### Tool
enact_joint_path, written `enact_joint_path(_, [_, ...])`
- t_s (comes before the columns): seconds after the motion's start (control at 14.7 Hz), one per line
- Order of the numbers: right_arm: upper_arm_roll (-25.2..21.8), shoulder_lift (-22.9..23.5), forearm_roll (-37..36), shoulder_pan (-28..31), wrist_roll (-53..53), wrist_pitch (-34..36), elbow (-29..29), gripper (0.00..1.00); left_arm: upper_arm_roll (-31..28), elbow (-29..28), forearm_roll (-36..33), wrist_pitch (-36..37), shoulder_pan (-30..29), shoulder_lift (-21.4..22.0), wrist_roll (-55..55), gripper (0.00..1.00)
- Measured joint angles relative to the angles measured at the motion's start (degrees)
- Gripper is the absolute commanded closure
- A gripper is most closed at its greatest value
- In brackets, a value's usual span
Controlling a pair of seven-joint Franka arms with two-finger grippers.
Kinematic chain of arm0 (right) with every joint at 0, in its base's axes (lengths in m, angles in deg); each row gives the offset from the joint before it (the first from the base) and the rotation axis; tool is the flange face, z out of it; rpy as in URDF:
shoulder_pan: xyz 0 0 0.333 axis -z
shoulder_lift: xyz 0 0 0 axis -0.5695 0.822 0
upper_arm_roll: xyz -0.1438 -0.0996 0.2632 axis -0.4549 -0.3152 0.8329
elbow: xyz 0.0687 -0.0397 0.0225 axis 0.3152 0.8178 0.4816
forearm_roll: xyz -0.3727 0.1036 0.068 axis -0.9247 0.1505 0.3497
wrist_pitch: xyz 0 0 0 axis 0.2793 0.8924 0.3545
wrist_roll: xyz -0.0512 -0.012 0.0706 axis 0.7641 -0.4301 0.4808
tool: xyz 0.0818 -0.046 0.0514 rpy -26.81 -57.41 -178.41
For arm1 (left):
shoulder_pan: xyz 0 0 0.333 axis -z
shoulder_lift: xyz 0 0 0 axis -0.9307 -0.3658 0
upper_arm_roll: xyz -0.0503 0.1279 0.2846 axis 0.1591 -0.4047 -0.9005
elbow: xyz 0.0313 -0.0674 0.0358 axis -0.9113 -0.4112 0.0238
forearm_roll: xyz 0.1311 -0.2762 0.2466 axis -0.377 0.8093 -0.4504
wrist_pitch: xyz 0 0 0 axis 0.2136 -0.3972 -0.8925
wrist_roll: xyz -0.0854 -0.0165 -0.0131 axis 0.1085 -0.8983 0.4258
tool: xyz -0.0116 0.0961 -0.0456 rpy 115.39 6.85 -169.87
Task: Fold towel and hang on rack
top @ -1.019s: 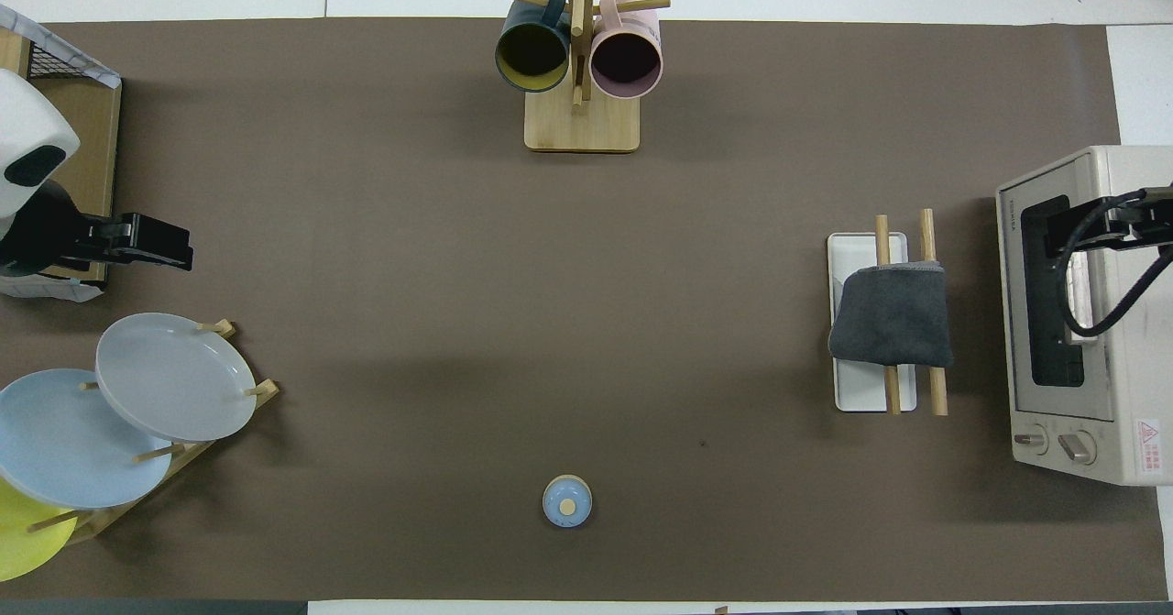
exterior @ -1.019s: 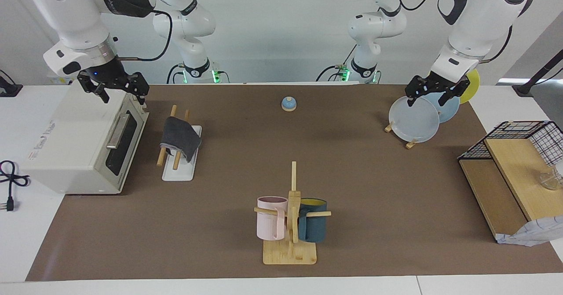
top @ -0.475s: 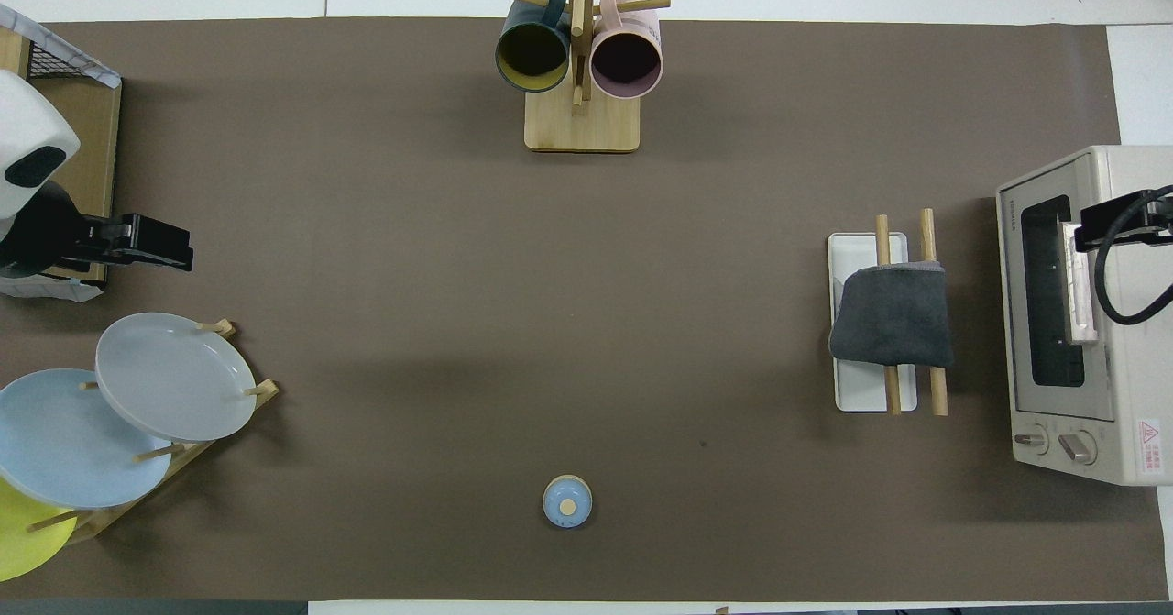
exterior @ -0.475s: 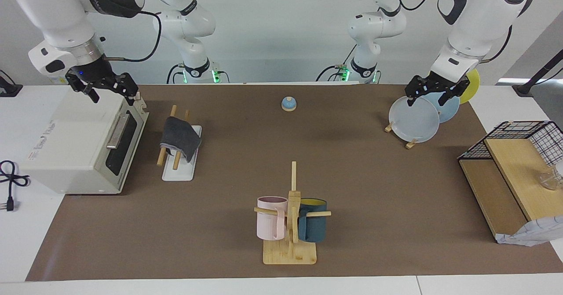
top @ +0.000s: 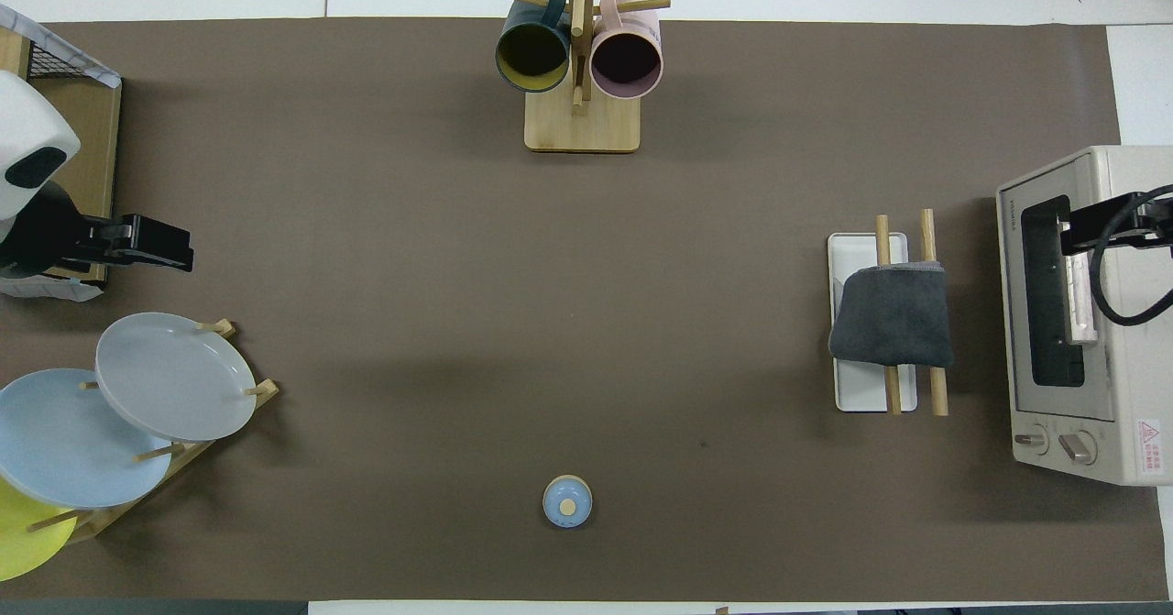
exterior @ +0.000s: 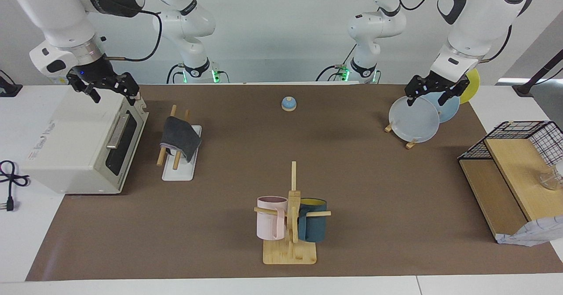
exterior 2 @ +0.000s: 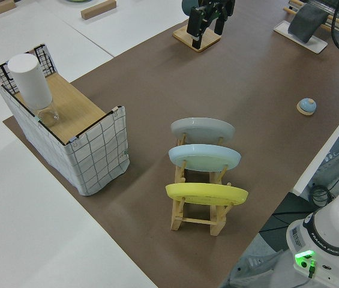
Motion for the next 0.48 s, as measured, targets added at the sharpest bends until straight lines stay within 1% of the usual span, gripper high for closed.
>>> enact_joint_path(0.48, [0.09,0.00,0.01,-0.33,0.00,0.07,0.00,0.00,0.00,0.00,0.00,0.03,0.00,0.00,0.00,0.00])
